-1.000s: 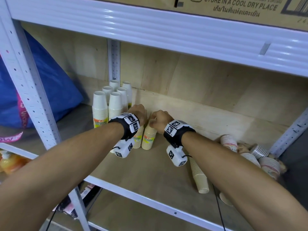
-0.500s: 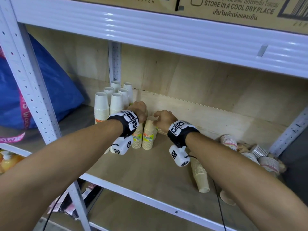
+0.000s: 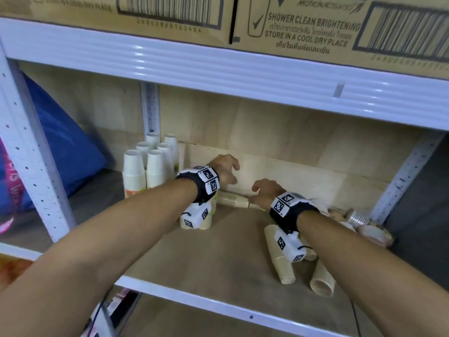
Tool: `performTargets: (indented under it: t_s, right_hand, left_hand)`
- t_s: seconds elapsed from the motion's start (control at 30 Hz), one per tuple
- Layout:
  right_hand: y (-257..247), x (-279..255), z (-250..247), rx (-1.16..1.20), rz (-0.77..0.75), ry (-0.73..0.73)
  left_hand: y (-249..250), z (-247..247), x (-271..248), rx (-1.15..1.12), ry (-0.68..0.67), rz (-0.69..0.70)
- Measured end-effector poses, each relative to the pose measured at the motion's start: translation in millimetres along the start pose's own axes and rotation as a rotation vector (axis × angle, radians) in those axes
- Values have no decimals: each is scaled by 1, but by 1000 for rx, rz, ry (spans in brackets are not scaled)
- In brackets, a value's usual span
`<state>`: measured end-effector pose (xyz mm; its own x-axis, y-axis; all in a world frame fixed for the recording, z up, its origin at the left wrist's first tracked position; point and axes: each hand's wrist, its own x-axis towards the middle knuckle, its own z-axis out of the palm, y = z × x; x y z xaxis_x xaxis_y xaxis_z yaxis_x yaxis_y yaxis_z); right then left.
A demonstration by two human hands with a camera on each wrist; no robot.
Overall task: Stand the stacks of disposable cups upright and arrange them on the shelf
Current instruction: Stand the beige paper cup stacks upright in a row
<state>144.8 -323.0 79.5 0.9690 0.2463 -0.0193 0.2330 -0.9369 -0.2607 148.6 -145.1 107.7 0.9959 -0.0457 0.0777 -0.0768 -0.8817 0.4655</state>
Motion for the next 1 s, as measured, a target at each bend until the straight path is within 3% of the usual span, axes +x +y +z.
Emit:
performTargets:
  t_s: [0.4, 0.73, 1.0]
  right_hand:
    - [64, -54, 45, 7, 173, -81]
    - [96, -85, 80, 86, 259, -67]
    - [103, -88, 103, 140, 270, -78]
  left_hand:
    - [9, 78, 30, -4, -150, 46]
    - [0, 131, 56, 217, -101, -57]
    - [-21, 142, 80, 223, -107, -97]
